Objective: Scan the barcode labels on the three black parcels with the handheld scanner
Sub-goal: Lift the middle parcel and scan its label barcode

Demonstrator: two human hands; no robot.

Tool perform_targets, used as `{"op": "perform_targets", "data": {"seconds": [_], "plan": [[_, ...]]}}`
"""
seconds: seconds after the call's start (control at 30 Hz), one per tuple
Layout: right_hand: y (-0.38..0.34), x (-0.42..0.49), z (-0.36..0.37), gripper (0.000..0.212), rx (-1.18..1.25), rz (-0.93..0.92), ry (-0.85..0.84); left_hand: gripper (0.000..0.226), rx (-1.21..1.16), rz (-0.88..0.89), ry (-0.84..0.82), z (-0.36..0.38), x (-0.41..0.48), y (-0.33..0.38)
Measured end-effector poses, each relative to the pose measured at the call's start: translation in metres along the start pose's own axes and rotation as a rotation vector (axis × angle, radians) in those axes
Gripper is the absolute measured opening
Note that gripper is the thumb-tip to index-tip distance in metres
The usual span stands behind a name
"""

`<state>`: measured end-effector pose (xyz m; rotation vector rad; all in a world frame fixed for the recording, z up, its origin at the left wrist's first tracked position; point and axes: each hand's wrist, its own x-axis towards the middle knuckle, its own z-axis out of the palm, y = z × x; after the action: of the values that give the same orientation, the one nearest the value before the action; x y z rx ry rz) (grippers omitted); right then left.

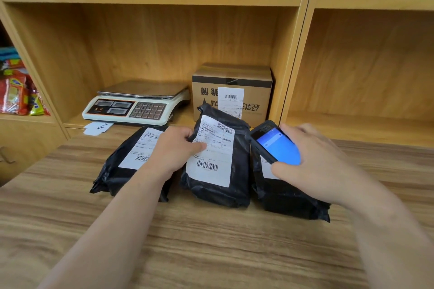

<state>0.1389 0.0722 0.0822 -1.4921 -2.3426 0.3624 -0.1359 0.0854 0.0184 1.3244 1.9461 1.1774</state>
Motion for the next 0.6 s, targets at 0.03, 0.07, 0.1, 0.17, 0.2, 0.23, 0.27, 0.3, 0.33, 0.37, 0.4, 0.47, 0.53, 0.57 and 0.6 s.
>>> {"op": "perform_targets", "data": {"seconds": [0.03,0.07,0.1,0.17,0.2,0.23,0.27,0.3,0.33,0.37,0.4,0.47,0.53,0.57,0.6], "plan": [[0.000,0.000,0.000,0.092,-0.002,0.004,0.000,0.005,-0.010,0.011,0.016,-0.001,0.000,0.000],[0.000,0.000,0.000,0.092,-0.003,0.006,-0.002,0.008,-0.017,0.023,0.037,-0.002,0.000,0.002],[0.000,0.000,0.000,0.092,-0.006,0.006,-0.004,0.011,-0.020,0.032,0.062,-0.004,0.000,0.002],[0.000,0.000,0.001,0.094,-0.010,0.005,-0.003,0.018,-0.027,0.053,0.112,-0.005,-0.002,0.005],[0.001,0.000,0.001,0.095,-0.007,0.005,-0.001,0.021,-0.040,0.061,0.131,-0.006,-0.002,0.006],[0.000,0.001,0.001,0.096,-0.006,0.002,0.002,0.023,-0.062,0.068,0.144,-0.007,-0.003,0.007],[0.000,0.000,0.001,0.097,-0.003,0.000,0.006,0.023,-0.085,0.072,0.155,-0.008,-0.003,0.007],[0.000,0.000,0.000,0.096,-0.001,-0.002,0.012,0.023,-0.109,0.075,0.166,-0.010,-0.003,0.007],[0.000,0.000,0.000,0.094,0.000,-0.002,0.019,0.026,-0.129,0.078,0.182,-0.011,-0.002,0.006],[-0.001,0.000,0.000,0.092,0.000,0.001,0.023,0.028,-0.137,0.084,0.203,-0.012,-0.002,0.006],[-0.002,0.000,-0.001,0.091,-0.002,0.003,0.026,0.027,-0.137,0.094,0.229,-0.013,-0.002,0.007],[-0.003,-0.001,0.000,0.091,-0.004,-0.004,0.029,0.022,-0.134,0.118,0.289,-0.014,-0.002,0.010],[-0.005,-0.001,0.001,0.094,-0.001,-0.013,0.019,0.019,-0.128,0.133,0.349,-0.014,-0.002,0.013],[-0.006,-0.001,0.001,0.094,0.000,-0.015,0.011,0.020,-0.116,0.142,0.373,-0.015,-0.002,0.014],[-0.007,-0.001,0.002,0.094,0.000,-0.015,0.002,0.022,-0.108,0.150,0.392,-0.015,-0.002,0.014]]}}
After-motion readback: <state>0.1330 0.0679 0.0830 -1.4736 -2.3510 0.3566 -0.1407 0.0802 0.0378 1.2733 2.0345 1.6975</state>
